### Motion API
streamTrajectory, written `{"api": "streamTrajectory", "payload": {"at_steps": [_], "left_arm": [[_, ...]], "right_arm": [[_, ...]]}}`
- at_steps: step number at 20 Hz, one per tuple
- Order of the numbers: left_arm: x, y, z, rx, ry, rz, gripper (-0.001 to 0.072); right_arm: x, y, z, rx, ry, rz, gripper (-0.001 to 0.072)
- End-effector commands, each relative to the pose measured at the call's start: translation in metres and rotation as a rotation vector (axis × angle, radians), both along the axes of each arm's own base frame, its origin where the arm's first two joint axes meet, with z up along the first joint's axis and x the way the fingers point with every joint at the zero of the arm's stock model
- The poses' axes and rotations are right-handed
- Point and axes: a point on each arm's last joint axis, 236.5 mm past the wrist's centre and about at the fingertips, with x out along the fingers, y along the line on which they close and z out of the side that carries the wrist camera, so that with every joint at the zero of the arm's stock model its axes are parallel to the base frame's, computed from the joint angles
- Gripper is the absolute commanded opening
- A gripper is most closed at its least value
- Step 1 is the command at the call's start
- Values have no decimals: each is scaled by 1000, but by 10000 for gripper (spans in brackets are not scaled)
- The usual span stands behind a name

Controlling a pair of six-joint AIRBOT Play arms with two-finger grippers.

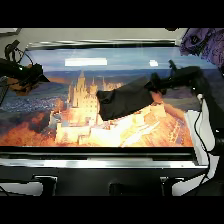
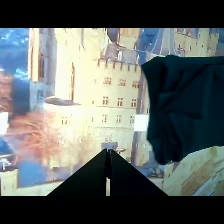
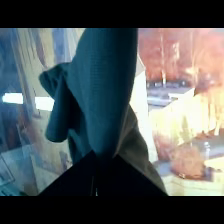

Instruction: Fold the clothes and pants, and hang the long-sleeved shirts on hangers.

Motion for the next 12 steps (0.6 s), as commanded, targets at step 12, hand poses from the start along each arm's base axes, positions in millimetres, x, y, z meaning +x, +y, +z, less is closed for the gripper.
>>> {"api": "streamTrajectory", "payload": {"at_steps": [12], "left_arm": [[-14,-2,-5,-5,61,-17,22]], "right_arm": [[-7,-245,134,-212,-74,-726,33]]}}
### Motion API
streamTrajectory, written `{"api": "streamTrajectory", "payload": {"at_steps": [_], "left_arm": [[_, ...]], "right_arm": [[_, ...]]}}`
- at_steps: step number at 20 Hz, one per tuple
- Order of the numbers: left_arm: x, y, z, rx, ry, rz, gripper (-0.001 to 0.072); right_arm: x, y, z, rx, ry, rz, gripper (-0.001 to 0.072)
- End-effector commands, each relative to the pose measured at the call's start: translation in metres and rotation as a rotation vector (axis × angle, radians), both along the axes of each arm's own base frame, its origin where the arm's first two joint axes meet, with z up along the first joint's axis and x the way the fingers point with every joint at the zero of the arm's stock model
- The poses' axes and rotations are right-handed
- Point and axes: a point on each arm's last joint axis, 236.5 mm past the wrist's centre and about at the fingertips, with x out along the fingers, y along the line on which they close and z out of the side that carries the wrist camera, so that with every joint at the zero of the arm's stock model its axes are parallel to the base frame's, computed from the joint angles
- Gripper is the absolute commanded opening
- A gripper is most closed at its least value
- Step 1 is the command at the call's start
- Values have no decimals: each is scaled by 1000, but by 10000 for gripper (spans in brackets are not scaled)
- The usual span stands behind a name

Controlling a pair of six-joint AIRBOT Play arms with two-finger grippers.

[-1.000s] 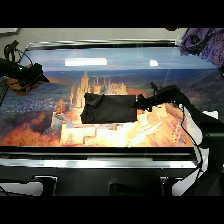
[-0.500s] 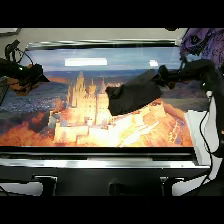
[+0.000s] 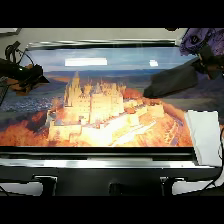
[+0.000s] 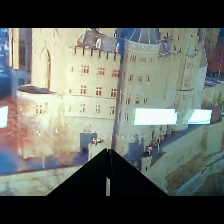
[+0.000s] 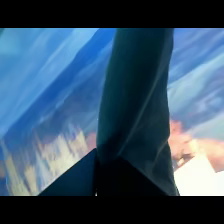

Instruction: Fold the clothes and pants, and hang the long-sleeved shirts on hangers.

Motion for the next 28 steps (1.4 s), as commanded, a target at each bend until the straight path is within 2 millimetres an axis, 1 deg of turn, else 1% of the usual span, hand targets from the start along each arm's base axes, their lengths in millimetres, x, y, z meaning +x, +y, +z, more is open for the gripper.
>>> {"api": "streamTrajectory", "payload": {"at_steps": [1,4,9,11,13,15,17,18,21,24,28], "left_arm": [[-7,-1,-2,-1,29,-11,22],[-9,-2,-3,-2,38,-15,22],[-10,-2,-3,-2,42,-18,22],[-12,-2,-3,-2,48,-21,22],[-14,-2,-4,-2,56,-26,22],[-14,-2,-4,-1,58,-29,22],[-14,-2,-4,1,56,-34,22],[-15,-3,-4,1,58,-37,22],[-16,-3,-5,2,62,-39,22],[-16,-3,-5,2,62,-39,22],[-20,-3,-5,2,74,-46,22]], "right_arm": [[-20,-60,19,-34,6,-212,33],[-44,-92,25,-100,46,-321,33],[-88,-128,24,-221,171,-483,33],[-103,-137,22,-261,221,-517,33],[-121,-142,14,-285,298,-539,33],[-144,-148,6,-316,396,-575,33],[-168,-156,3,-358,482,-609,34],[-176,-158,2,-372,515,-615,34],[-189,-157,-1,-402,577,-583,34],[-210,-162,-6,-438,668,-598,35],[-233,-162,-28,-466,792,-571,35]]}}
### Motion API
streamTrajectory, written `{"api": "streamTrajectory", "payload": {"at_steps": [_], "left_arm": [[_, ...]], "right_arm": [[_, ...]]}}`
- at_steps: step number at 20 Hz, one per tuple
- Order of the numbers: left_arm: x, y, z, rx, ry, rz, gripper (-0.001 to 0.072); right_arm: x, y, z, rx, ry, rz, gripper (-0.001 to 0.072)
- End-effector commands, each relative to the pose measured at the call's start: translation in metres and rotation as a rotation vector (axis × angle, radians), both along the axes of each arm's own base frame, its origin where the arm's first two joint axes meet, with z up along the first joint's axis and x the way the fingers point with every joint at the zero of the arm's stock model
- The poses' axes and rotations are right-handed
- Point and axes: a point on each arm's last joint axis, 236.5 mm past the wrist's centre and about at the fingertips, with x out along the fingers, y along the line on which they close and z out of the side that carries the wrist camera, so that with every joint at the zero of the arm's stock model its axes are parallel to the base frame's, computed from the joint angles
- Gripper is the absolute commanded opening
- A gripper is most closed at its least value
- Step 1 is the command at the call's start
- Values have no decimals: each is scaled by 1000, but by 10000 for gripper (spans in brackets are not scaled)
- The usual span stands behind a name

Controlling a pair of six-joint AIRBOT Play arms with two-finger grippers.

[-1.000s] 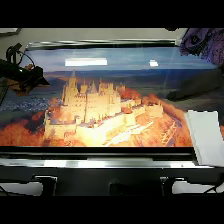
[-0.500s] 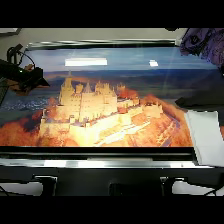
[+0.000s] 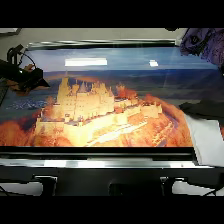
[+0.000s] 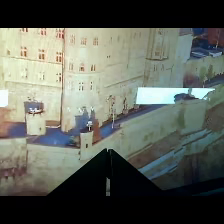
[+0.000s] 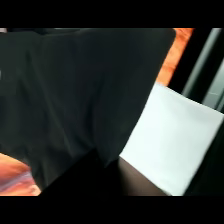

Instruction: Fold the clothes and pants, and hang the long-sleeved shirts on hangers.

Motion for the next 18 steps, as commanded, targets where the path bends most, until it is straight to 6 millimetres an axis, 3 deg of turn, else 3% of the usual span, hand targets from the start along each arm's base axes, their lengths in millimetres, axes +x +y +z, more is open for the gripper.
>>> {"api": "streamTrajectory", "payload": {"at_steps": [1,8,14,18], "left_arm": [[-3,0,-1,1,10,-6,22],[-5,0,-1,2,16,-12,22],[-5,-1,-1,1,16,-13,22],[-5,-1,-1,2,17,-13,22]], "right_arm": [[-29,-1,-18,0,139,-13,35],[-85,-1,-69,-34,337,-14,35],[-120,10,-114,-10,452,-22,35],[-142,10,-130,-16,551,-13,35]]}}
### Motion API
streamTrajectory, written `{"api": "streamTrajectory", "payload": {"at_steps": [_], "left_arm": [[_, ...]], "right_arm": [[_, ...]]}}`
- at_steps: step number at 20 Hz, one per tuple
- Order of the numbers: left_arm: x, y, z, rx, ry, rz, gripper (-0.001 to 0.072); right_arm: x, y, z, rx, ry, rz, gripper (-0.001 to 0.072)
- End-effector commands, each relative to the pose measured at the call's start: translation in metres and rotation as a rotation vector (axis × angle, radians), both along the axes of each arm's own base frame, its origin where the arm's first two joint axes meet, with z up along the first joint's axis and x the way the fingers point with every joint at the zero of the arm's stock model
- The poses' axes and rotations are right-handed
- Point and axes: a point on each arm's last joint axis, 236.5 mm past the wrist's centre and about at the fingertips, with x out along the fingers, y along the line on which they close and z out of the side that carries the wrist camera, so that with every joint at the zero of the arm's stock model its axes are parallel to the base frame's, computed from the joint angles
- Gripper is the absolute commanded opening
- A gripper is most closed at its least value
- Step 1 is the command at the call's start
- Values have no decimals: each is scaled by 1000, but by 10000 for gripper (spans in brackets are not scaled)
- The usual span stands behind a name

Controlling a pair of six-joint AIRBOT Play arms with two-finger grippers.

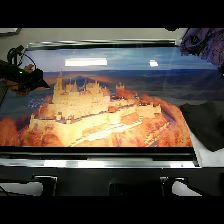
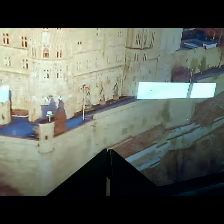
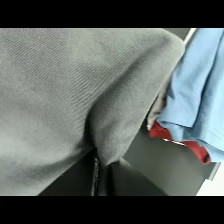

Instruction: Fold the clothes and pants, and hang the long-sleeved shirts on hangers.

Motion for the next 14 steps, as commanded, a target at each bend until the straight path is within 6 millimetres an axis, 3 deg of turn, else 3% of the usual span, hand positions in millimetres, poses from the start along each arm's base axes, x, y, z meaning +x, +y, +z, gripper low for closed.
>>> {"api": "streamTrajectory", "payload": {"at_steps": [1,14], "left_arm": [[0,0,0,0,0,0,22],[0,0,0,0,0,0,22]], "right_arm": [[-20,-1,-14,-12,84,8,35],[-38,3,-27,-3,156,7,36]]}}
